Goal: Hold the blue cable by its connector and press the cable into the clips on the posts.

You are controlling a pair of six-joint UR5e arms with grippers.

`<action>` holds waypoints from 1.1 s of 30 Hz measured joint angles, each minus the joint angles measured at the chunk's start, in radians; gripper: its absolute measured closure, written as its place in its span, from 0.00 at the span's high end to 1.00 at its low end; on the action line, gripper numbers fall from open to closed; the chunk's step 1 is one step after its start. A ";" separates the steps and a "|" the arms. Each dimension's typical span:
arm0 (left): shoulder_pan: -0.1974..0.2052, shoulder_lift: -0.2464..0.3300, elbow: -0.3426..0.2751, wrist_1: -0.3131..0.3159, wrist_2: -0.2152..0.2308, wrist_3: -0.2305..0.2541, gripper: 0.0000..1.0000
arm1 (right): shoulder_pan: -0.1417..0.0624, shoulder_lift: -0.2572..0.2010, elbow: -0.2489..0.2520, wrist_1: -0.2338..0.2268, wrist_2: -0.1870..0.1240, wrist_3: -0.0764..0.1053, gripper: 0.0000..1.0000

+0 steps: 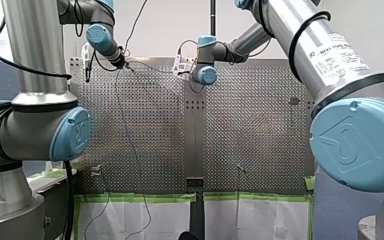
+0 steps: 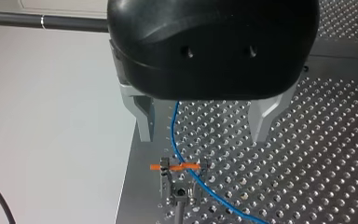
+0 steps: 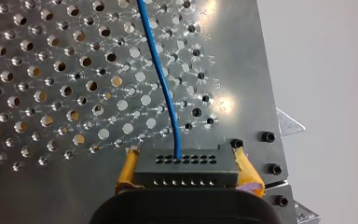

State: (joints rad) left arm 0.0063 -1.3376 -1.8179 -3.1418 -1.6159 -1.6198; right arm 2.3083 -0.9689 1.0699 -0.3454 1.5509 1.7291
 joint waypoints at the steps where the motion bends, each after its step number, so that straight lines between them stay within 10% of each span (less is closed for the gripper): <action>1: -0.001 0.000 0.000 0.000 0.000 0.000 1.00 | 0.000 0.000 0.000 0.000 0.000 0.000 0.00; 22: -0.014 0.000 0.000 0.001 0.002 -0.002 1.00 | 0.000 0.003 0.000 0.000 -0.001 0.000 0.00; 33: -0.031 -0.029 0.014 0.002 0.071 0.021 1.00 | 0.000 0.004 0.000 0.003 0.000 -0.005 0.00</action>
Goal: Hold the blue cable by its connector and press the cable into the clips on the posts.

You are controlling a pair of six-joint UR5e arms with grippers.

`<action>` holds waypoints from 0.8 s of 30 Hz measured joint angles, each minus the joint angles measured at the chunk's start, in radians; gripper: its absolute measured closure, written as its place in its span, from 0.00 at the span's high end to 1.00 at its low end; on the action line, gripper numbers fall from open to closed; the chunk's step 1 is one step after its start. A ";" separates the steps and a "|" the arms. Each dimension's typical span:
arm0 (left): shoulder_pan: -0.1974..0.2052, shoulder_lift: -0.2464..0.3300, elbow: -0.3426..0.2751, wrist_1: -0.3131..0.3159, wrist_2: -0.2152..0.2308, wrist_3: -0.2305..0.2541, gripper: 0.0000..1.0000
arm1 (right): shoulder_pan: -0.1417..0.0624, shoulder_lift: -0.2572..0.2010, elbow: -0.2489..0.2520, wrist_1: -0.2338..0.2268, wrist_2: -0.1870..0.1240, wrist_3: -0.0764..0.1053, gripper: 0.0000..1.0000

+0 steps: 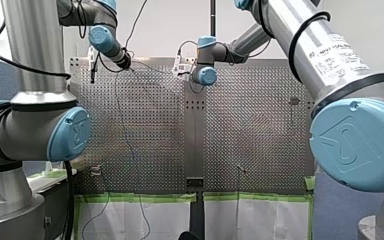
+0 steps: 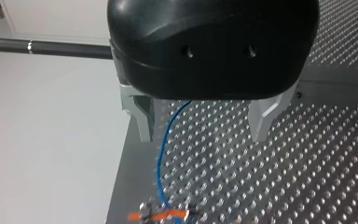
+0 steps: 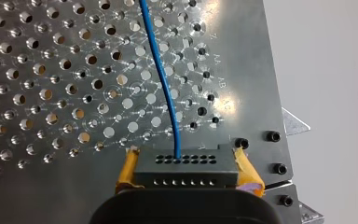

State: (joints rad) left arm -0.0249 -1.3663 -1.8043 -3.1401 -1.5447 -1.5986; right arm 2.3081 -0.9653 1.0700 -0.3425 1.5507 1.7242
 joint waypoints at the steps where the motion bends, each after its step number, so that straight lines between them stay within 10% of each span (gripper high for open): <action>1: -0.003 0.000 0.004 0.000 0.008 0.000 1.00 | 0.000 0.000 0.000 0.000 0.000 0.000 0.00; 10: -0.029 -0.006 0.056 0.044 0.064 -0.041 1.00 | -0.004 0.001 0.000 0.001 0.001 -0.001 0.00; 24: -0.062 -0.086 0.078 0.060 0.030 -0.015 1.00 | -0.018 0.001 0.000 0.005 0.000 0.003 0.00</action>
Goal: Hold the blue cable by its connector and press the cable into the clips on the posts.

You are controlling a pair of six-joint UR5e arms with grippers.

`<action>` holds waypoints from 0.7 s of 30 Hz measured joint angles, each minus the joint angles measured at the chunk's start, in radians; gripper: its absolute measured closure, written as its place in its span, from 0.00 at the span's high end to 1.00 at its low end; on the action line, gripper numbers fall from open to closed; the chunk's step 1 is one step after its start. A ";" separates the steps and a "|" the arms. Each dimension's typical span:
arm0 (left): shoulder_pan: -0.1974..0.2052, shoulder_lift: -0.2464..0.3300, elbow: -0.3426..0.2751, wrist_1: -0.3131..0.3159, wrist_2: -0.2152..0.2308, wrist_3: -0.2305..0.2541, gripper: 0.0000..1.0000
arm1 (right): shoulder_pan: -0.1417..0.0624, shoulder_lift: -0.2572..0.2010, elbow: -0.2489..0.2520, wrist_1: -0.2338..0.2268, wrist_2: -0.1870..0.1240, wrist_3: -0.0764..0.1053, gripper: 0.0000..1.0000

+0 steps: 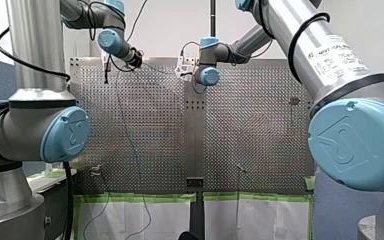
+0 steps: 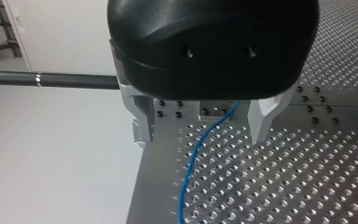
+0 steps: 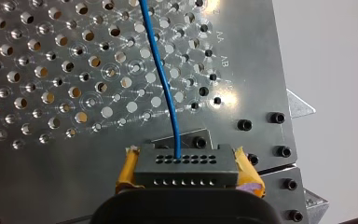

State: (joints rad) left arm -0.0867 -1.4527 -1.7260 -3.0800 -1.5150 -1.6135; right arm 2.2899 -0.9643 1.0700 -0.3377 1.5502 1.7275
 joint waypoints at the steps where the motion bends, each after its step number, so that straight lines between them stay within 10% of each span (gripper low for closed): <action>1: -0.002 -0.004 0.003 0.001 -0.005 0.002 1.00 | 0.000 0.000 0.000 0.000 0.000 0.000 0.00; 21: -0.046 -0.125 0.098 0.030 -0.089 0.020 1.00 | 0.000 0.000 0.000 0.011 -0.001 -0.003 0.00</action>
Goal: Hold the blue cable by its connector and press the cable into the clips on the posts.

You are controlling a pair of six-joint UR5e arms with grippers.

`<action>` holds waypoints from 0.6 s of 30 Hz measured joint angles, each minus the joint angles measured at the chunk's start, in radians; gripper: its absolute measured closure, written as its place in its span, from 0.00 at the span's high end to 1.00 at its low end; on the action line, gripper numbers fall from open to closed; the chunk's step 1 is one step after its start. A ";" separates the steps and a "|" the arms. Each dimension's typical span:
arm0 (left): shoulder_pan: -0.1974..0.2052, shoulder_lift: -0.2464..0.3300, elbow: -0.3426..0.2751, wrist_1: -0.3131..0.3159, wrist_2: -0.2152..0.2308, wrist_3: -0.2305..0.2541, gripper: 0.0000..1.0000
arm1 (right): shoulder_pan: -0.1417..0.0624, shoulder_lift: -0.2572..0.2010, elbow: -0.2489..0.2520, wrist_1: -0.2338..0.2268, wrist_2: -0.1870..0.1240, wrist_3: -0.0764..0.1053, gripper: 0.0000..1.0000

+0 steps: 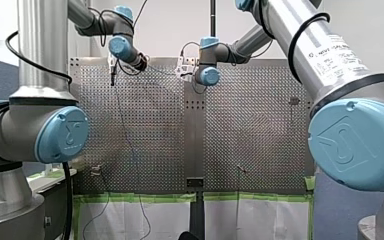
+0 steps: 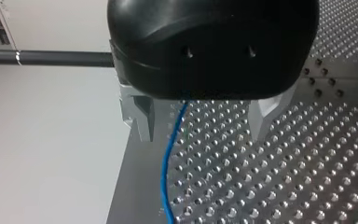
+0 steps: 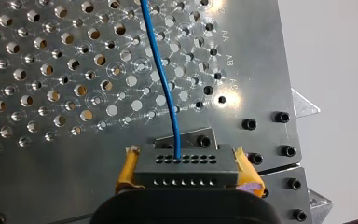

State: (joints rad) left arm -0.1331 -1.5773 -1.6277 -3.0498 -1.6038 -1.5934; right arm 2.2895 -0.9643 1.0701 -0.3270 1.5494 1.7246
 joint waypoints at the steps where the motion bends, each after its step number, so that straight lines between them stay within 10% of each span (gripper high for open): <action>1: -0.002 -0.007 0.005 0.003 -0.006 0.000 1.00 | 0.000 0.000 0.000 0.000 0.000 0.000 0.00; 18: -0.008 -0.026 0.025 0.029 -0.050 -0.008 1.00 | 0.000 0.000 0.000 0.003 0.000 0.000 0.00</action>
State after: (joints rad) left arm -0.1415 -1.6035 -1.6027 -3.0206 -1.6542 -1.6014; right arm 2.2895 -0.9643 1.0701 -0.3242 1.5494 1.7245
